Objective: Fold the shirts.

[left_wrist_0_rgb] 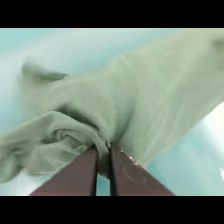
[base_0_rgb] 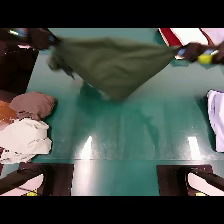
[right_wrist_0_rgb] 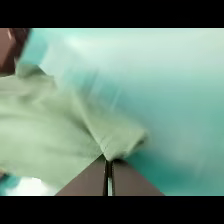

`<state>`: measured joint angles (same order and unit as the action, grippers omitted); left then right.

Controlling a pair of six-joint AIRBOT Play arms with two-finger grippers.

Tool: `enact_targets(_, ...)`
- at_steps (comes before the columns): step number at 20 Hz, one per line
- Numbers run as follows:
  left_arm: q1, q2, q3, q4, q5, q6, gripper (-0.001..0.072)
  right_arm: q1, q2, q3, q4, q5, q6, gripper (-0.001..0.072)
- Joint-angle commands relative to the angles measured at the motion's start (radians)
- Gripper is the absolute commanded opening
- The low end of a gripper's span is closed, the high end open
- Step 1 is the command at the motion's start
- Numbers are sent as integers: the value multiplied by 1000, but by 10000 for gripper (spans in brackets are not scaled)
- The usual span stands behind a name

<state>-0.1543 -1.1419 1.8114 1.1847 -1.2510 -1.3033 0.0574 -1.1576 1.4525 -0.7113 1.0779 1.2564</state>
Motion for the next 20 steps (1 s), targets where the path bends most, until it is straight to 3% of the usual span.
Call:
enact_targets(1, 0, 161, 81, -26, -37, 3, 37, -47, 127, 187, -111, 95, 63, 14)
enact_targets(5, 0, 218, 150, -138, -78, 5, 37, -46, 168, 344, -192, 212, 125, 14)
enact_targets(9, 0, 183, 111, -182, -77, 82, 37, -46, 153, 399, -281, 292, 214, 14)
enact_targets(15, -2, -31, -296, -242, -100, 91, 38, -40, -99, 389, -311, 629, 254, 14)
enact_targets(17, -8, -134, -431, -251, -72, 143, 38, -41, -184, 314, -311, 617, 241, 14)
enact_targets(20, -8, -300, -513, -251, 80, 144, 38, -41, -262, 164, -311, 497, 223, 14)
